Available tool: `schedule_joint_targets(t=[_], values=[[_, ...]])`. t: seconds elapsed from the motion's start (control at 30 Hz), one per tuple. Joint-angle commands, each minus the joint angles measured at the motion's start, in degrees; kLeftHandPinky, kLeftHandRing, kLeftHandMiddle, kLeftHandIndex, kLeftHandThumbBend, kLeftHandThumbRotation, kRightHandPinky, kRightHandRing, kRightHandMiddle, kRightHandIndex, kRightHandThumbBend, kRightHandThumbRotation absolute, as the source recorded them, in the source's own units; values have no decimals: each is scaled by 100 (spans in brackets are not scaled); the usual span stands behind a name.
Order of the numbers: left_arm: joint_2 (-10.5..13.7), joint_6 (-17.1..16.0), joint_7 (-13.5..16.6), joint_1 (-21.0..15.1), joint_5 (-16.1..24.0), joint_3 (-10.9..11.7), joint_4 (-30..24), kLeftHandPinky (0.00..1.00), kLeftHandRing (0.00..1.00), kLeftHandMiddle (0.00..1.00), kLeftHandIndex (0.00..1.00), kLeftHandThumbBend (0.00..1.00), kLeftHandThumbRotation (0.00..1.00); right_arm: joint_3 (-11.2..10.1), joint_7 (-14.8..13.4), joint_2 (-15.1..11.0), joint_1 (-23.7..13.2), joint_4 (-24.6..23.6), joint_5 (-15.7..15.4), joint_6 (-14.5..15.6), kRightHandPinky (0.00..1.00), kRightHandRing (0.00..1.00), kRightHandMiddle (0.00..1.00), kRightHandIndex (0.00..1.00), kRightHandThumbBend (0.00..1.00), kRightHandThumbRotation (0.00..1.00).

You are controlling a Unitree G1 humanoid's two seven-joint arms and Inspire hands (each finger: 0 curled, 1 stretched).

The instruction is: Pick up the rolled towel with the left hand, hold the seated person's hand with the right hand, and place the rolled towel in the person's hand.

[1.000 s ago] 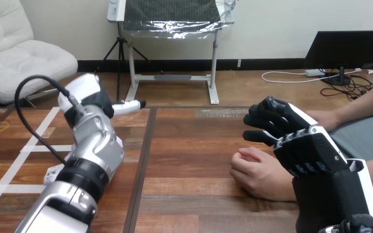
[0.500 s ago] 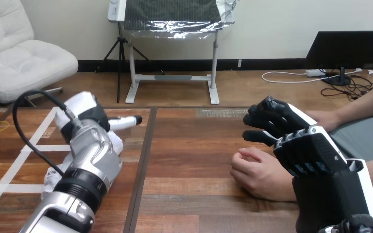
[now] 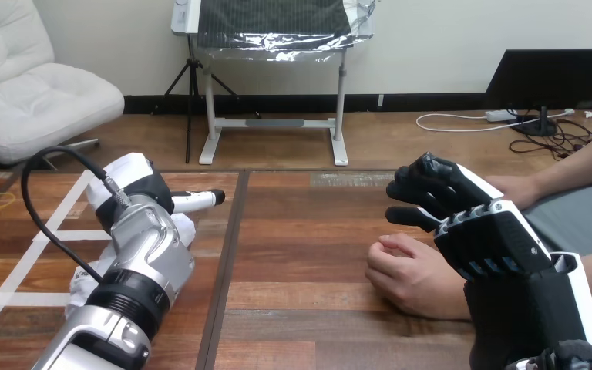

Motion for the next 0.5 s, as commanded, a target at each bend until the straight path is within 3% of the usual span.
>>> schedule_joint_targets(t=[0.0, 0.47], values=[[21, -99, 163, -151, 100, -88, 107, 100, 100, 100, 97, 90, 66, -29, -2, 17, -206, -187, 47, -90, 73, 80, 81, 81, 94, 100], [-31, -358, 379, -221, 47, -150, 717, 100, 100, 100, 98, 91, 64, -33, 45, -38, -204, -210, 172, -75, 73, 80, 81, 81, 94, 100]])
